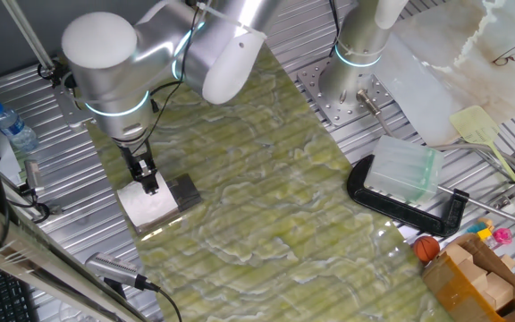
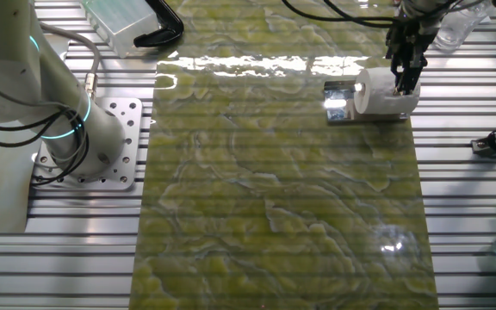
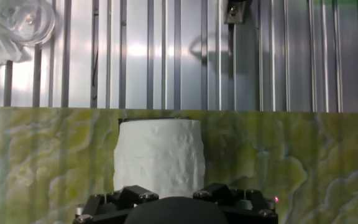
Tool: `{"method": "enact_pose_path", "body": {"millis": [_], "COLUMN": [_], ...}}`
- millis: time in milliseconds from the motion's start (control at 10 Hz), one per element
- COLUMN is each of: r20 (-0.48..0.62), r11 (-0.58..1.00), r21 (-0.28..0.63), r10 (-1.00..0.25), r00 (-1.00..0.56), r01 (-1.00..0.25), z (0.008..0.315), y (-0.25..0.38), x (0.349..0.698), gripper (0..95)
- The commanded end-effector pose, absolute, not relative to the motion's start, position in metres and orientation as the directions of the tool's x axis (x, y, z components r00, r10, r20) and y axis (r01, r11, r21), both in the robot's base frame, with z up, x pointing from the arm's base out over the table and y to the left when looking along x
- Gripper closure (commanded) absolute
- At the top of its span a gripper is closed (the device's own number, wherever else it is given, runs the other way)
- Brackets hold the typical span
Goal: Take the roll of paper down from the shelf
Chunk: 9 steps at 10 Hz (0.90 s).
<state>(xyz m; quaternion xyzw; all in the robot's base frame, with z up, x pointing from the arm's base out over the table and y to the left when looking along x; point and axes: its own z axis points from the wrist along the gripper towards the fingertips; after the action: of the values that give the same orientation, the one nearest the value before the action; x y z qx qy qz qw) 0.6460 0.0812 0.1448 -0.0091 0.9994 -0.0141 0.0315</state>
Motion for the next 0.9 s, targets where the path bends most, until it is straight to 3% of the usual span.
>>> {"method": "enact_pose_path", "body": {"millis": [100,600,700,900], "r20": [-0.049,-0.043,-0.044,-0.043], "r11": [0.999,0.994,0.995,0.996], "r21": [-0.006,-0.015,-0.015,-0.015], "r10": [-0.037,-0.104,-0.097,-0.093], "r00": [-0.998,-0.994,-0.994,-0.995], "r01": [-0.037,-0.104,-0.096,-0.093], "z": [0.1451,0.1451,0.1451,0.1438], "y": [0.0817,0.0817,0.0817,0.0831], "x": [0.6460,0.6460,0.6460,0.6469], "gripper": [19.0,19.0,0.0,0.0]}}
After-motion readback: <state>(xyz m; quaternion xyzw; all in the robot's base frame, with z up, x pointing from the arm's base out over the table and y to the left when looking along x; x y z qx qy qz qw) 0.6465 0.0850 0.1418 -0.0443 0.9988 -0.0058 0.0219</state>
